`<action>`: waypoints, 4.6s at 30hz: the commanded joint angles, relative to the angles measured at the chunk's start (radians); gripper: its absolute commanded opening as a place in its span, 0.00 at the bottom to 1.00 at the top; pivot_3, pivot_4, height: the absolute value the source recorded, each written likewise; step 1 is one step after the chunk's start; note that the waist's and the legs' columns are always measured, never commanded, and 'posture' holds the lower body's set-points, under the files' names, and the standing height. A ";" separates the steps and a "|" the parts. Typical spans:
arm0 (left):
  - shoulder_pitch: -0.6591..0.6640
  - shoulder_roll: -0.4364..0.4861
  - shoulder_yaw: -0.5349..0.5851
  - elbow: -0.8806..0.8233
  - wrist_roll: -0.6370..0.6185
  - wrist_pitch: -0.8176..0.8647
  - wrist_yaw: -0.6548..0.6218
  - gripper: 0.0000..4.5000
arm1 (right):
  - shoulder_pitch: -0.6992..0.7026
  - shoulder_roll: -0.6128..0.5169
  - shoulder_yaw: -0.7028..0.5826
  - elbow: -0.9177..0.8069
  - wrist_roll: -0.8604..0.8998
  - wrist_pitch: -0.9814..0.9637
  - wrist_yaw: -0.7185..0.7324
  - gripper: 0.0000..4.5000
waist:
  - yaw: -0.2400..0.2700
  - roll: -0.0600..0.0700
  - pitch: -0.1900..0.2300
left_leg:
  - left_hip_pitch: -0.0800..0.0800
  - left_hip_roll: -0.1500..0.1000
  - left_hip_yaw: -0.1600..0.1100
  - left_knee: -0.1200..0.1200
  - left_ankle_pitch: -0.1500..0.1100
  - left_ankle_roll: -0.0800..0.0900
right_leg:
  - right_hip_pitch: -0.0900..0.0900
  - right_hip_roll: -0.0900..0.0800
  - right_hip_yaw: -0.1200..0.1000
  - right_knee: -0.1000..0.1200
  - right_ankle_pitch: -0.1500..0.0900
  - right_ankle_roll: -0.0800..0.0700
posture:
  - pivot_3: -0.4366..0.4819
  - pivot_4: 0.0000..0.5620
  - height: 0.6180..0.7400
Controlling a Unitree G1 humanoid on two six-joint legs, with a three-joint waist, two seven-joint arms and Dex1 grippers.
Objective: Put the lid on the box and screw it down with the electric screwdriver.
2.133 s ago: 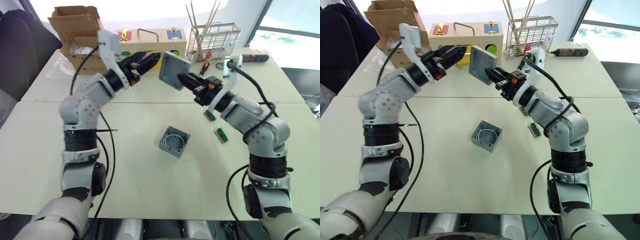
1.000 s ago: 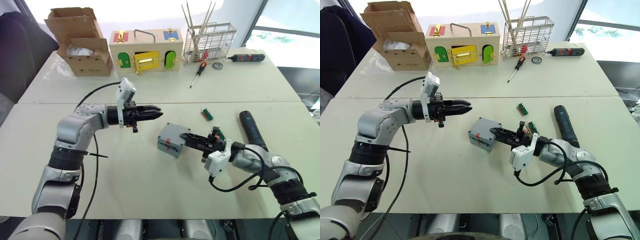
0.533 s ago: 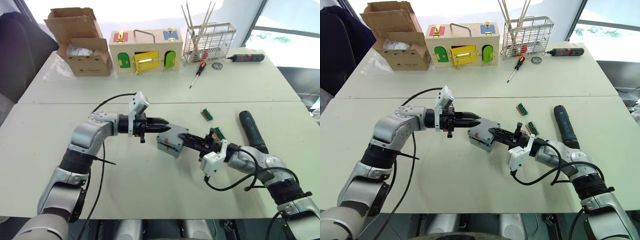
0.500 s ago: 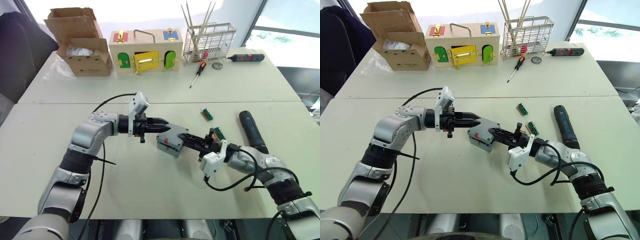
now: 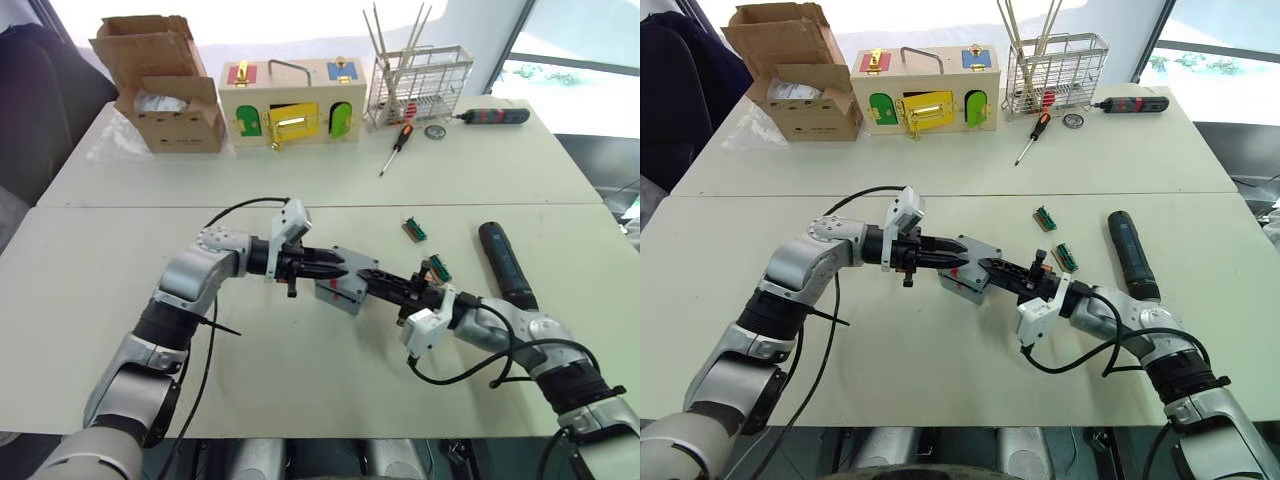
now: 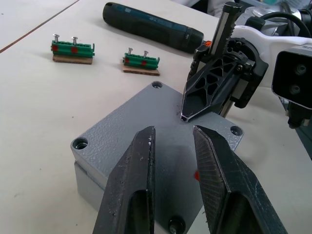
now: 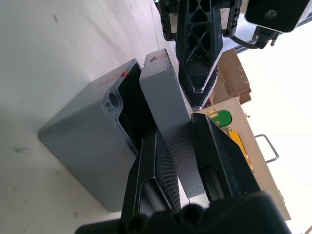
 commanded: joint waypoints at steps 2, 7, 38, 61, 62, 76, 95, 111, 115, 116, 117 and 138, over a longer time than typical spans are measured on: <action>-0.009 -0.001 0.015 -0.009 -0.001 -0.011 -0.009 0.27 | 0.005 -0.015 0.017 -0.007 -0.012 -0.003 -0.009 0.04 | 0.000 0.000 0.000 | 0.000 0.000 0.000 0.000 0.000 0.000 | 0.000 0.000 0.000 0.000 0.000 0.000 | 0.48 0.27 0.92; 0.000 0.001 -0.001 -0.011 0.016 -0.022 -0.016 0.27 | 0.009 -0.017 0.032 0.000 -0.021 -0.003 -0.018 0.04 | 0.000 0.000 0.000 | 0.000 0.000 0.000 0.000 0.000 0.000 | 0.000 0.000 0.000 0.000 0.000 0.000 | 0.48 0.27 0.92; 0.082 -0.009 -0.131 0.035 0.188 -0.130 -0.003 0.27 | 0.033 -0.051 0.034 -0.015 0.002 0.020 -0.012 1.00 | 0.012 -0.001 -0.021 | 0.028 0.002 -0.001 -0.005 -0.003 0.005 | 0.035 0.002 0.000 -0.015 -0.001 0.000 | 0.48 0.27 0.92; 0.028 -0.053 -0.105 0.156 0.228 -0.213 0.080 0.27 | 0.061 -0.065 0.005 -0.110 0.089 0.054 0.073 1.00 | 0.028 -0.002 -0.028 | 0.030 0.002 -0.001 -0.005 -0.006 0.009 | 0.037 0.002 0.000 -0.017 -0.001 0.000 | 0.48 0.27 0.92; 0.025 -0.057 -0.104 0.158 0.227 -0.213 0.084 0.27 | 0.061 -0.064 0.005 -0.118 0.098 0.059 0.084 1.00 | 0.028 -0.002 -0.028 | 0.030 0.002 -0.001 -0.005 -0.006 0.010 | 0.037 0.002 0.000 -0.017 -0.001 0.000 | 0.48 0.27 0.92; 0.020 -0.080 -0.091 0.161 0.230 -0.235 0.116 0.27 | 0.055 -0.046 -0.010 -0.144 0.196 0.119 0.203 1.00 | 0.028 -0.002 -0.028 | 0.029 0.002 -0.001 -0.005 -0.008 0.012 | 0.037 0.002 0.000 -0.018 -0.001 0.000 | 0.48 0.27 0.92; 0.035 -0.082 -0.141 0.230 0.346 -0.334 0.133 0.27 | 0.101 -0.104 -0.065 -0.288 0.362 0.184 0.401 1.00 | 0.033 -0.002 -0.027 | 0.029 0.002 -0.001 -0.005 -0.009 0.015 | 0.037 0.002 0.000 -0.019 -0.001 0.000 | 0.48 0.27 0.92; 0.030 -0.085 -0.140 0.252 0.365 -0.344 0.152 0.27 | 0.111 -0.133 -0.090 -0.265 0.383 0.200 0.466 1.00 | 0.033 -0.002 -0.027 | 0.029 0.002 -0.001 -0.005 -0.009 0.015 | 0.037 0.002 0.000 -0.019 -0.001 0.000 | 0.48 0.27 0.92; 0.032 -0.086 -0.138 0.250 0.368 -0.342 0.154 0.27 | 0.117 -0.137 -0.092 -0.252 0.385 0.201 0.473 1.00 | 0.034 -0.002 -0.027 | 0.029 0.002 -0.001 -0.005 -0.009 0.015 | 0.038 0.002 0.000 -0.019 -0.001 0.000 | 0.48 0.27 0.92; 0.033 -0.085 -0.138 0.249 0.368 -0.342 0.154 0.27 | 0.119 -0.138 -0.095 -0.250 0.387 0.203 0.474 1.00 | 0.034 -0.002 -0.027 | 0.029 0.002 -0.001 -0.005 -0.009 0.015 | 0.038 0.002 0.000 -0.020 -0.001 0.000 | 0.48 0.27 0.92; 0.035 -0.085 -0.139 0.246 0.368 -0.340 0.154 0.27 | 0.122 -0.142 -0.100 -0.247 0.388 0.205 0.474 1.00 | 0.034 -0.002 -0.027 | 0.029 0.002 -0.001 -0.005 -0.009 0.015 | 0.038 0.002 0.000 -0.020 -0.001 0.000 | 0.48 0.27 0.92; 0.036 -0.087 -0.142 0.247 0.369 -0.332 0.162 0.27 | 0.310 -0.155 -0.225 -0.331 0.736 0.424 0.581 0.84 | 0.046 -0.002 -0.027 | 0.029 0.002 -0.001 -0.005 -0.009 0.015 | 0.038 0.002 0.000 -0.020 -0.001 0.000 | 0.48 0.27 0.92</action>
